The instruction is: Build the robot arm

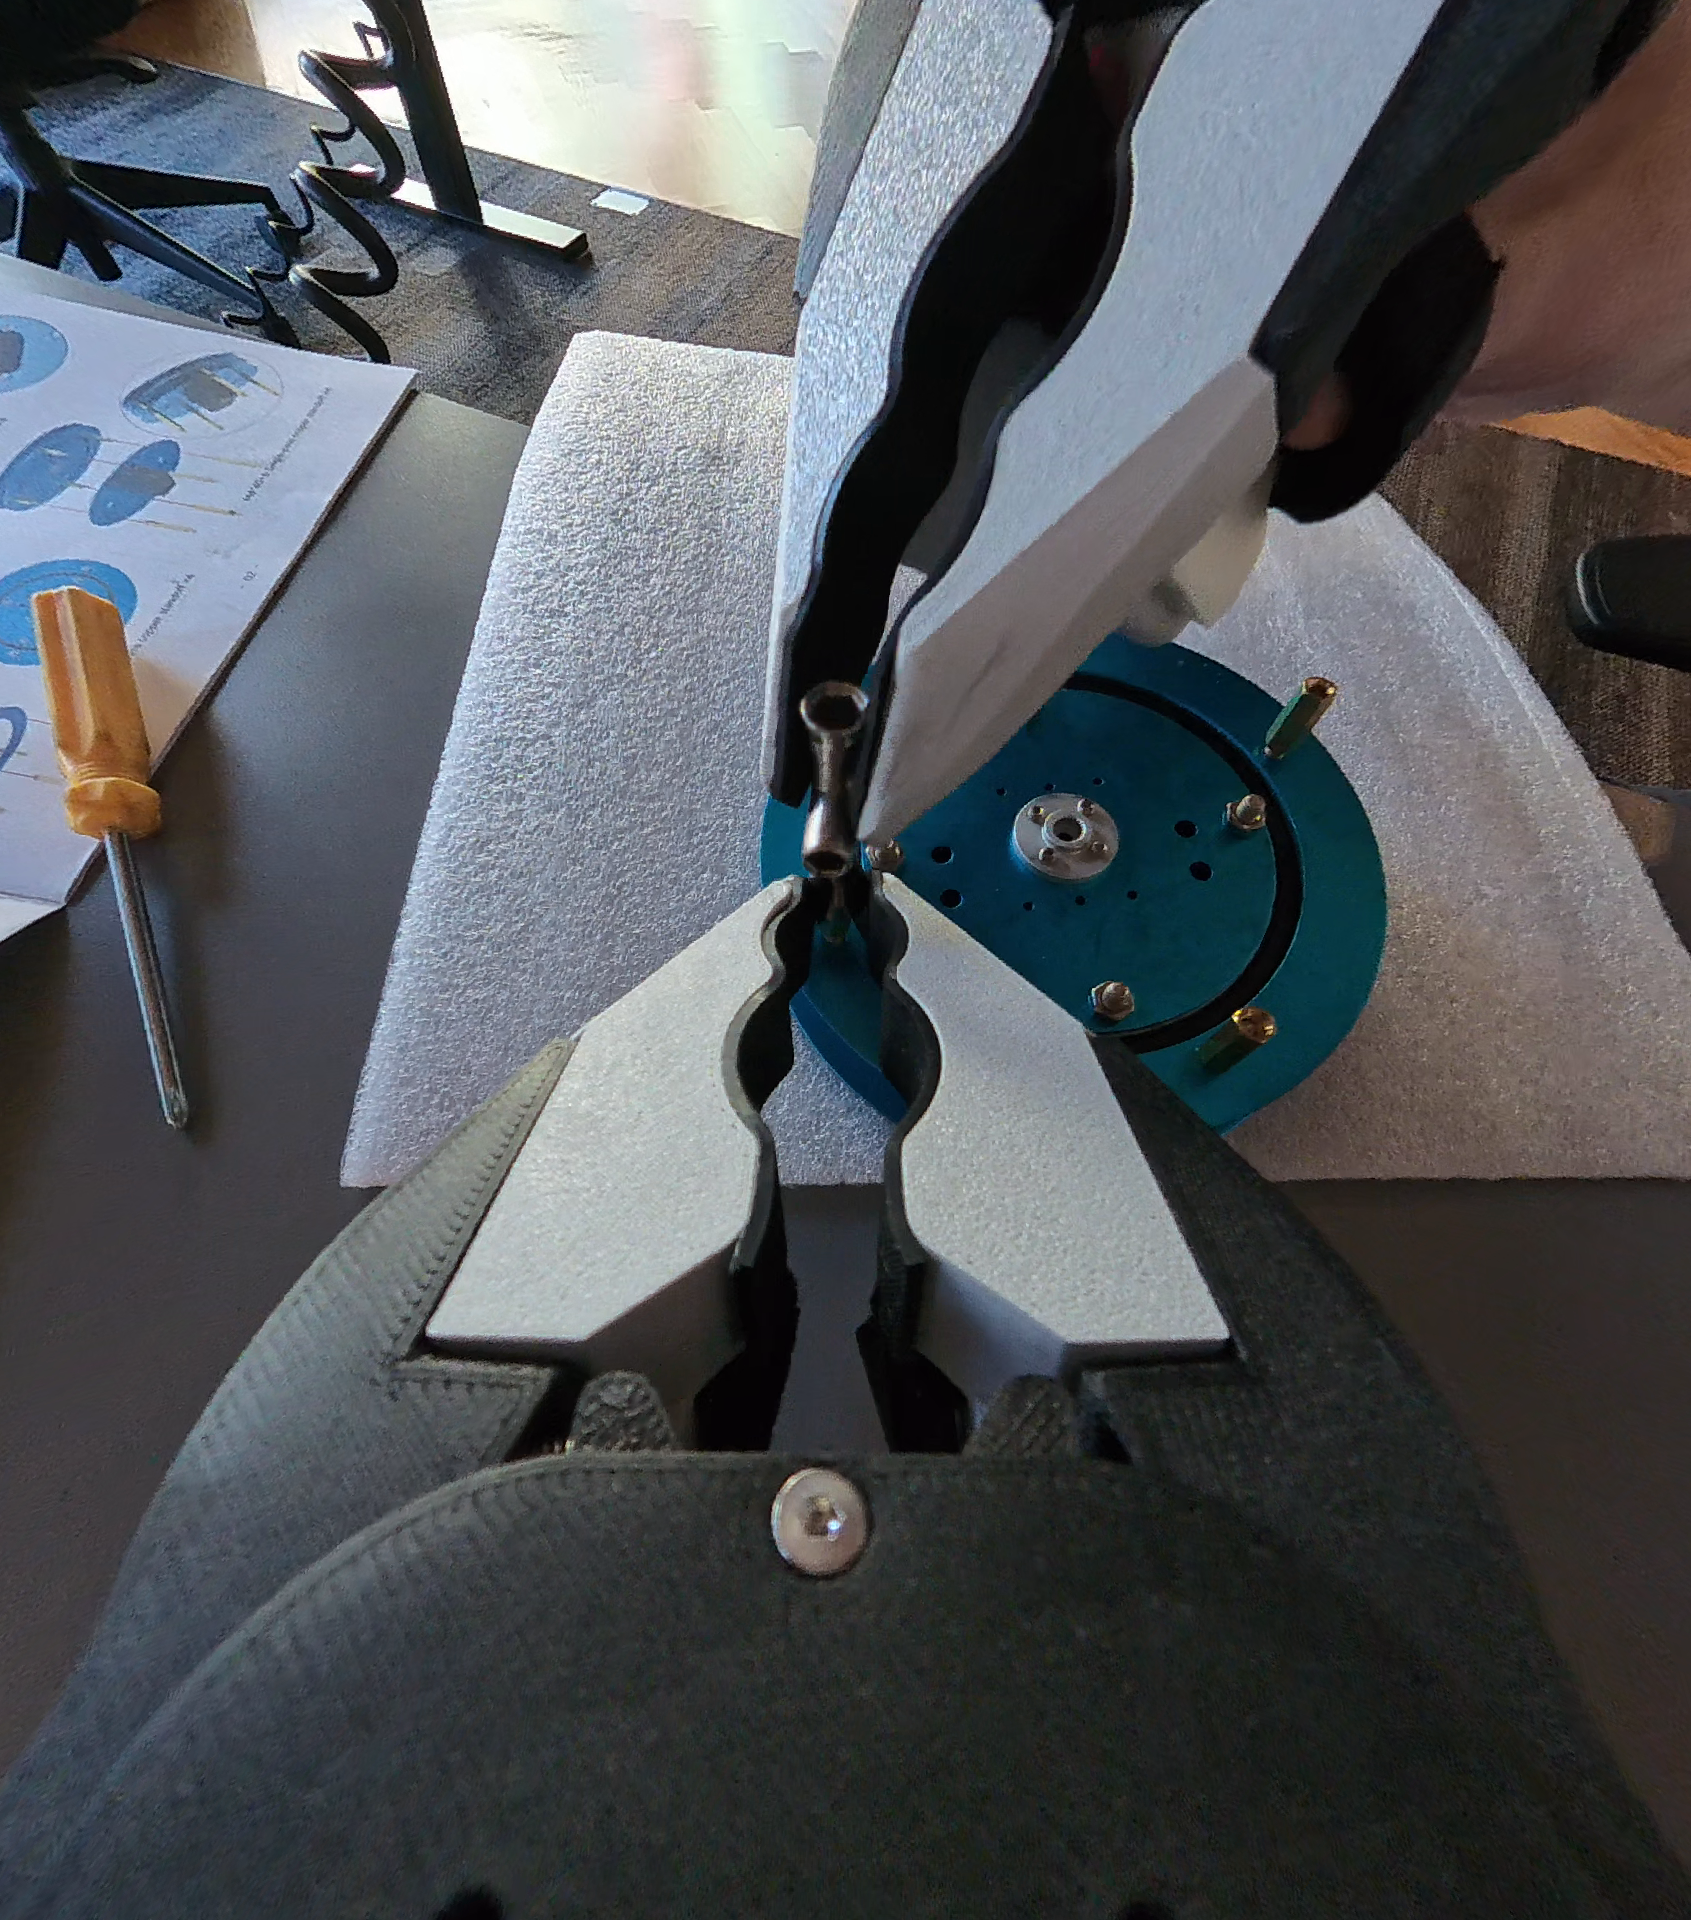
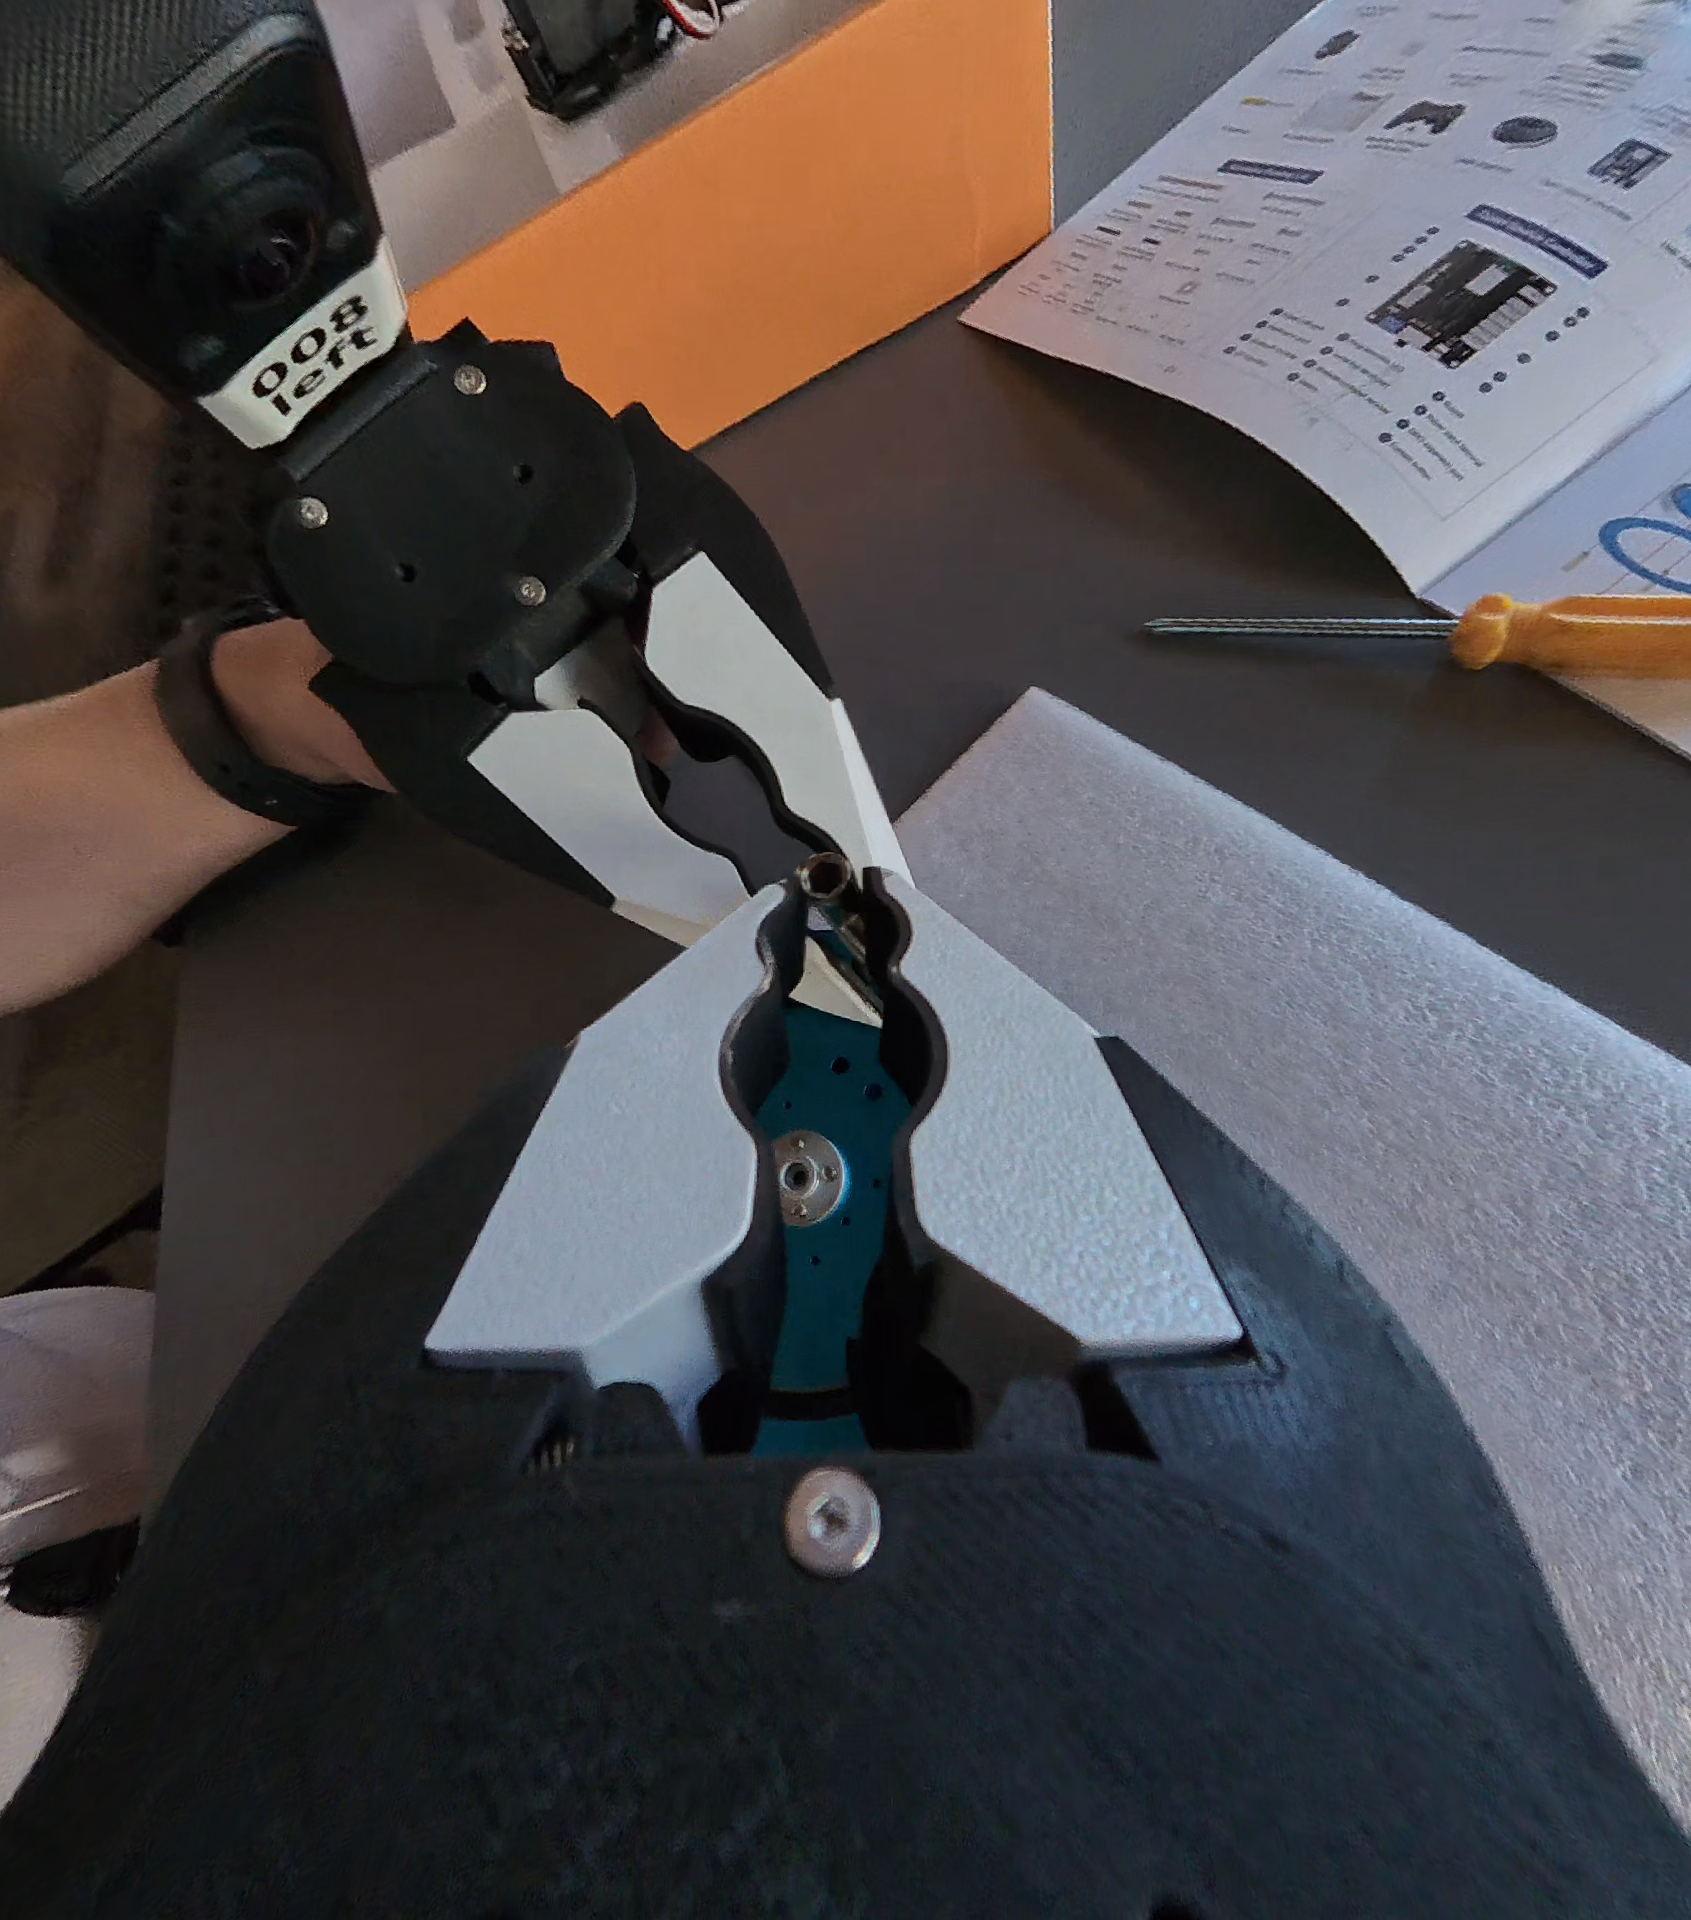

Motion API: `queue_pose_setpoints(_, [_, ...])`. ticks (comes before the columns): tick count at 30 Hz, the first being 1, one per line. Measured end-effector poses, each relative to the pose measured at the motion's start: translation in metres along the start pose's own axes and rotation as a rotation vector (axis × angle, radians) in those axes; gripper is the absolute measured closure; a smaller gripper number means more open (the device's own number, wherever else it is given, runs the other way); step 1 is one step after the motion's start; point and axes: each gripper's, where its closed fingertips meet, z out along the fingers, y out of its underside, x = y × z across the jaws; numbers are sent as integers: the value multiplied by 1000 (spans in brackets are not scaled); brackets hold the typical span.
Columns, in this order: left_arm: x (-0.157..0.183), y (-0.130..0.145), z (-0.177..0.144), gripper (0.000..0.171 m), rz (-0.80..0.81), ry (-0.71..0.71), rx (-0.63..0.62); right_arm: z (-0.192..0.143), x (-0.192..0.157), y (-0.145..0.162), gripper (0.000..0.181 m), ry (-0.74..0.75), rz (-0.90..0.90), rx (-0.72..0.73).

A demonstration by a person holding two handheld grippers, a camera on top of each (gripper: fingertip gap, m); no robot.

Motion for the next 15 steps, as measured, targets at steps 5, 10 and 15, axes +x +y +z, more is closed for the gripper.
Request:
queue_pose_setpoints(5, [0, 0, 0, 163, 3, -9, -1, 1, 0, 2, 171, 117, -26, -57])
queue_pose_setpoints(10, [-1, 0, 0, 163, 24, -28, -10, -1, 2, 2, 171, 253, 97, -27])
queue_pose_setpoints(15, [2, 1, -7, 163, -47, 35, -18, -2, 3, 2, 173, 329, 87, 19])
